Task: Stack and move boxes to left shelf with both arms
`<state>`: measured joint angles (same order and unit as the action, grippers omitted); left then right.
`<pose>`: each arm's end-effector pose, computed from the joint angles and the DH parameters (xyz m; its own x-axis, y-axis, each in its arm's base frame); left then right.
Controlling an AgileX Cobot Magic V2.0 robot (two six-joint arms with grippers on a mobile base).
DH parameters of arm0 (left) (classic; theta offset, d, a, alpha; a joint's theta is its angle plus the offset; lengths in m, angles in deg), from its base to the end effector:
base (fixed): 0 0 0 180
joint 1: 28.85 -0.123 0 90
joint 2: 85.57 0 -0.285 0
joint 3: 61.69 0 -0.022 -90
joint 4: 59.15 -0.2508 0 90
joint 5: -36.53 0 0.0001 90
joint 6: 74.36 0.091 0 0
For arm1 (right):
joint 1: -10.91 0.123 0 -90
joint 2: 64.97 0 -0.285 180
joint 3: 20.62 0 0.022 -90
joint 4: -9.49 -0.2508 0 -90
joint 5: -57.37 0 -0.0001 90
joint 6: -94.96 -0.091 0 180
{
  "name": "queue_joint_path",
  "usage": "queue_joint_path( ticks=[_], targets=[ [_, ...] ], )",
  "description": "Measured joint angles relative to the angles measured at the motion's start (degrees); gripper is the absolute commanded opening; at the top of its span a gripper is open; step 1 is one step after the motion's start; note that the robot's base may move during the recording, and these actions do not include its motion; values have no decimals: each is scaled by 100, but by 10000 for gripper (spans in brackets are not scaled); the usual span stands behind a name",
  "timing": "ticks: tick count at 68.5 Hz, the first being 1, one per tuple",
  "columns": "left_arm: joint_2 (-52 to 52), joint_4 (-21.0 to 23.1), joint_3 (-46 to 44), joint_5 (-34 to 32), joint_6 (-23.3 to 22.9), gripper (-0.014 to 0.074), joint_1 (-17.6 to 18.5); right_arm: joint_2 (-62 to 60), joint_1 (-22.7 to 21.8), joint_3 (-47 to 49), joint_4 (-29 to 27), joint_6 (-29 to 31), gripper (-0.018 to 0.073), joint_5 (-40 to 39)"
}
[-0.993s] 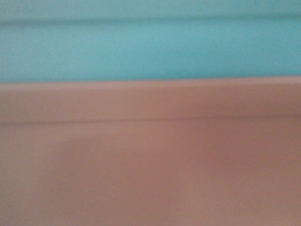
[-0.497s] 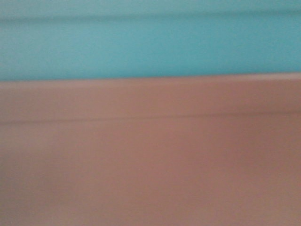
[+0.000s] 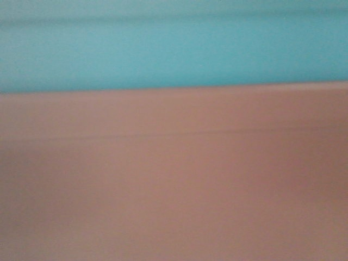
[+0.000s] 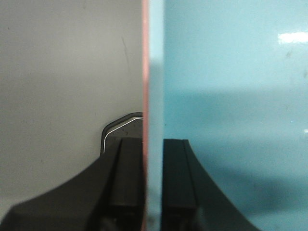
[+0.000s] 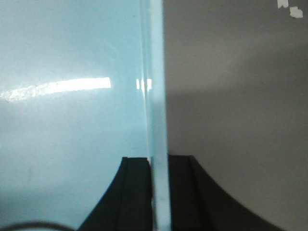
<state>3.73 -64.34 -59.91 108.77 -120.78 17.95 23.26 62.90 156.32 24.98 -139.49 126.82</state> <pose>0.1931 -0.1942 0.3384 -0.9649 0.0014 -0.2625 0.0408 0.9886 -0.1447 0.1857 0.2006 0.3414 -0.9157 0.0131 -0.4016 -0.0309 0.9942 0.1028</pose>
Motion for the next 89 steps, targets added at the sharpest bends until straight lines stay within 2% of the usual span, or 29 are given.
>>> queue_joint_path(
  ticks=[89],
  targets=[
    [0,100,0,0,-12,-3,0,0,0,0,73,0,29,0]
  ],
)
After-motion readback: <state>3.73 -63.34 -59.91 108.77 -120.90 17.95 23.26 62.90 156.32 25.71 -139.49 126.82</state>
